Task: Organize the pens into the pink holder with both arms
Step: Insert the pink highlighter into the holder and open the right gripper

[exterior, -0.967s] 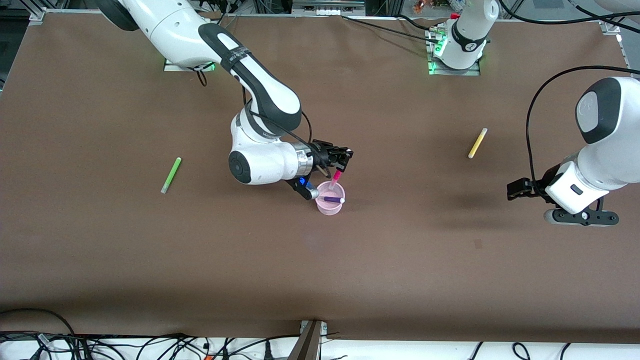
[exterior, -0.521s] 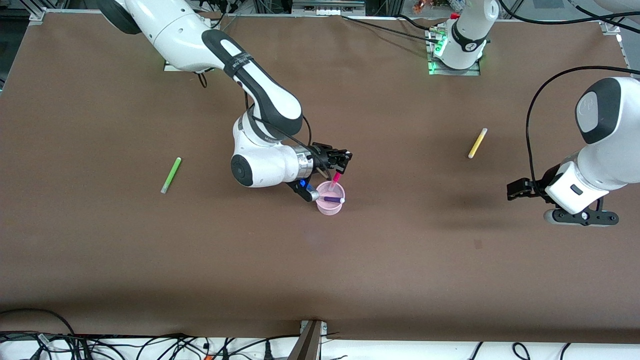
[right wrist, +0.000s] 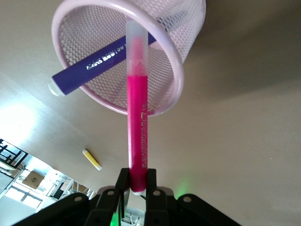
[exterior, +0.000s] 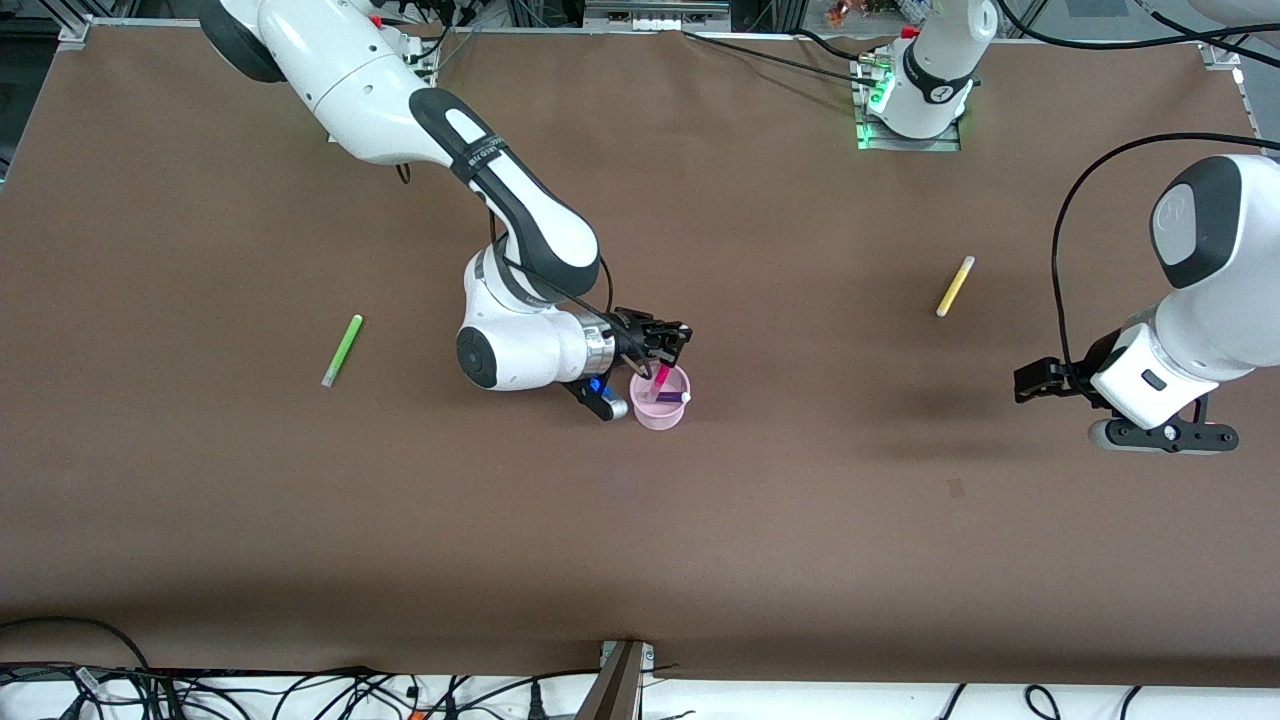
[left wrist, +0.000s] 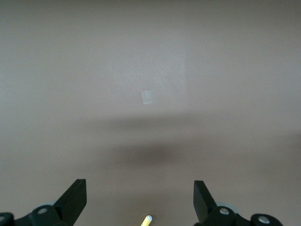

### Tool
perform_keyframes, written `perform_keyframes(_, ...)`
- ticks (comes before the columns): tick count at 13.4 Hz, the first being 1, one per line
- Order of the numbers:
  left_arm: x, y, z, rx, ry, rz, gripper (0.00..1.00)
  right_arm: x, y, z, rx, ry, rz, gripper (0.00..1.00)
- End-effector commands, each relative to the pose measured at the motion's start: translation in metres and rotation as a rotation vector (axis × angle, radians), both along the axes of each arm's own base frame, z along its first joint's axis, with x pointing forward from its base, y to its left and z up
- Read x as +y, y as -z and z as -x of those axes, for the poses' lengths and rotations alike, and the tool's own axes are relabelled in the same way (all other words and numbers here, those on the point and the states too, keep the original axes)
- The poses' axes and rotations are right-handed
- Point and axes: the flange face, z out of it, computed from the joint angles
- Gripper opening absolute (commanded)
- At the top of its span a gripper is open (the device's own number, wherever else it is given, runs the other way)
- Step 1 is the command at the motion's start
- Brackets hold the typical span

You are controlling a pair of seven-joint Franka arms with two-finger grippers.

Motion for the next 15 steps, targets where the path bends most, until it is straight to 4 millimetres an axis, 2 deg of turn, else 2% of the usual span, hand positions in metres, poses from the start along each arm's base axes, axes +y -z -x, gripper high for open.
perform_keyframes(1,-0.002,-0.001,0.001,-0.010,0.012,0.007,1.00,0.002,-0.001,-0.003,-0.029,-0.016,-0.032,0.27)
perform_keyframes(3,-0.001,-0.001,0.001,-0.008,0.011,0.007,1.00,-0.004,0.000,-0.008,-0.070,-0.043,-0.039,1.00)
perform_keyframes(7,-0.001,-0.002,0.001,-0.008,0.011,0.006,1.00,-0.004,-0.010,-0.013,-0.117,-0.067,-0.062,1.00)
perform_keyframes(9,-0.001,-0.003,0.001,-0.011,0.010,0.005,1.00,-0.007,-0.021,-0.020,-0.141,-0.062,-0.068,1.00)
perform_keyframes(11,-0.001,-0.003,0.002,-0.010,0.010,0.005,1.00,-0.037,-0.036,-0.044,-0.175,-0.030,-0.056,1.00)
perform_keyframes(13,-0.001,-0.003,0.001,-0.011,0.011,0.005,1.00,-0.089,-0.036,-0.076,-0.201,0.020,-0.050,1.00)
perform_keyframes(14,-0.002,-0.003,0.001,-0.011,0.011,0.007,1.00,-0.106,-0.039,-0.084,-0.211,0.005,-0.073,1.00)
perform_keyframes(15,-0.001,-0.002,0.001,-0.008,0.009,0.007,1.00,-0.113,-0.044,-0.086,-0.218,-0.005,-0.077,1.00)
